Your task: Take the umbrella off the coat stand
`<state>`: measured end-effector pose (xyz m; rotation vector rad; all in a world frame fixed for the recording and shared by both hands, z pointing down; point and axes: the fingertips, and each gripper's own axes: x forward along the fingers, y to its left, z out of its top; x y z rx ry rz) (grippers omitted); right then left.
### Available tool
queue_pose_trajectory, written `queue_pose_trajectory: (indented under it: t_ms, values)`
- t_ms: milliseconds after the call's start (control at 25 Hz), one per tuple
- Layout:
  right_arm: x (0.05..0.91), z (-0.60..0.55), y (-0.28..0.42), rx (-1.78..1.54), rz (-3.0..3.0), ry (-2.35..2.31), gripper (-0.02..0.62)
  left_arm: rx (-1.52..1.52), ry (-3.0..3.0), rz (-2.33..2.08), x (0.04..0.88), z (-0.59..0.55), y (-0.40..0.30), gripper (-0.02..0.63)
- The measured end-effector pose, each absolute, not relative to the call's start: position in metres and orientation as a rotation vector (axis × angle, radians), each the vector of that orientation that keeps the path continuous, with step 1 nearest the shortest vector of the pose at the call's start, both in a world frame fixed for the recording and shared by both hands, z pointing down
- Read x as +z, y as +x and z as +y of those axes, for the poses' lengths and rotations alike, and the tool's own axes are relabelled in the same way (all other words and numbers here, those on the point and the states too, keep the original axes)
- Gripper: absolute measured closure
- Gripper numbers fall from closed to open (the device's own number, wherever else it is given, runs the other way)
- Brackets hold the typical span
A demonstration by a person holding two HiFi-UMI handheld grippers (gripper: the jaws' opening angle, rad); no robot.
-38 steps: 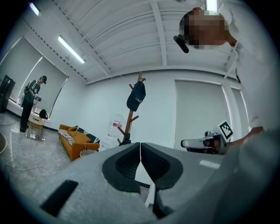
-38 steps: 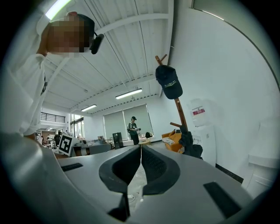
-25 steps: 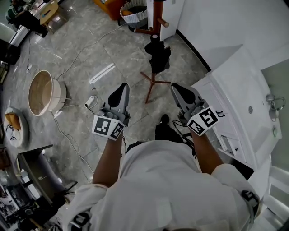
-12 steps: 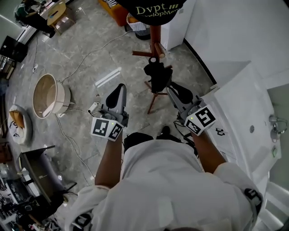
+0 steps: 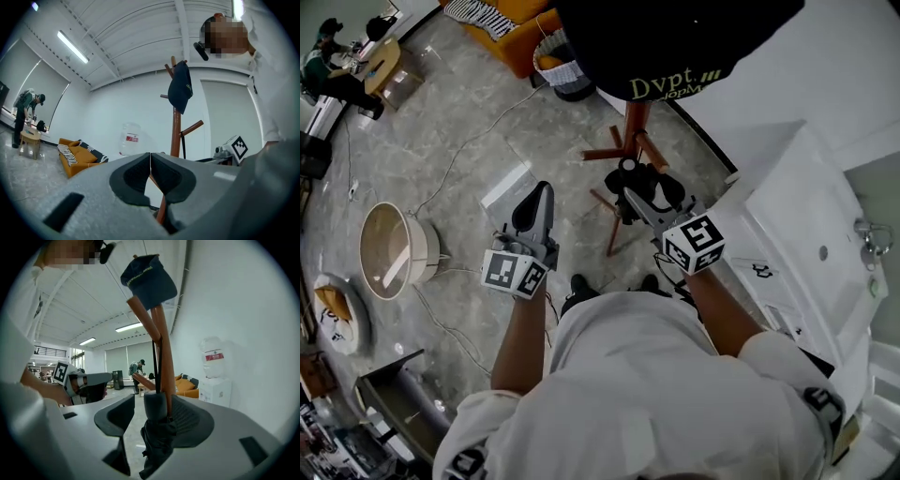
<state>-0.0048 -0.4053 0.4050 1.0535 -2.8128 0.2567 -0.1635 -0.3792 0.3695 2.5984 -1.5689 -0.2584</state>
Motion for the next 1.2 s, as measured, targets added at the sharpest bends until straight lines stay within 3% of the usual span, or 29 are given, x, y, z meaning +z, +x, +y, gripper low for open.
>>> queue_pose_trajectory:
  t_ms: [600,1200]
  values:
    - [0.428,-0.431,-0.012,0.233,-2.638,1.174,0.385,-0.306,2.600,-1.434,0.379,-0.391,-0.167,0.589]
    - [0.377,-0.410,-0.008,0.186,-2.764,1.162,0.400,-0.347,2.602,-1.436,0.369,-0.360,-0.158,0.589]
